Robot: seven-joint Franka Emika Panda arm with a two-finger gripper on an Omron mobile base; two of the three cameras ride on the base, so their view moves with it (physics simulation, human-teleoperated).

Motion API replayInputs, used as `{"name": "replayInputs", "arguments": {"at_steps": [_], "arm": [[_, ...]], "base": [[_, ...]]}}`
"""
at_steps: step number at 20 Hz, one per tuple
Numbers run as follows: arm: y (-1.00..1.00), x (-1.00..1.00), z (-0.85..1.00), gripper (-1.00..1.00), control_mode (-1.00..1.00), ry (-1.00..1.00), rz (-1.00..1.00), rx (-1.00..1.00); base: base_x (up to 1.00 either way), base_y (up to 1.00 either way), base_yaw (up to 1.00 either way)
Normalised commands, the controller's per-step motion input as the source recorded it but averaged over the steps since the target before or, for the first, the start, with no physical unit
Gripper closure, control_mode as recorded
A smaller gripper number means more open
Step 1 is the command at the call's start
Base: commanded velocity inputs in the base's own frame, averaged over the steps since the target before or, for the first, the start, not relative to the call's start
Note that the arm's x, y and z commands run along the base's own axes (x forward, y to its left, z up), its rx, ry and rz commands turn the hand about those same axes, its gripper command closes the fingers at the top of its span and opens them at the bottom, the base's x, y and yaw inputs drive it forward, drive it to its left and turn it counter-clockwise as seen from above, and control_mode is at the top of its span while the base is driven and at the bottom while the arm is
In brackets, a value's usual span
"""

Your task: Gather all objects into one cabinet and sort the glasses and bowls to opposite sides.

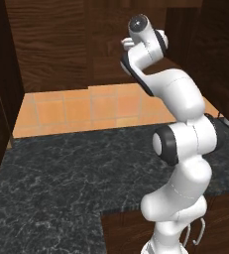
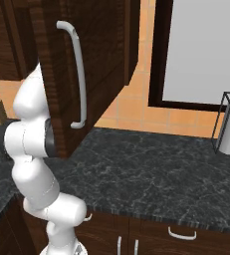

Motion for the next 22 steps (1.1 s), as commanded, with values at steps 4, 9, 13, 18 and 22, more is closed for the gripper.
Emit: {"name": "replayInputs", "arguments": {"at_steps": [4,9,13,18,22], "arm": [[0.00,0.15,0.00,1.00,-1.00,0.01,0.00,0.00],[-0.17,-0.04,0.00,1.00,-1.00,0.00,0.00,0.03],[-0.26,-0.14,0.00,1.00,-1.00,0.00,0.00,0.03],[-0.12,-0.08,0.00,1.00,-1.00,-0.01,0.00,0.01],[0.06,-0.47,0.00,1.00,-1.00,-0.14,0.00,-0.01]], "base": [[0.00,0.00,0.00],[0.00,0.00,0.00],[0.00,0.00,0.00],[0.00,0.00,0.00],[0.00,0.00,0.00]]}}
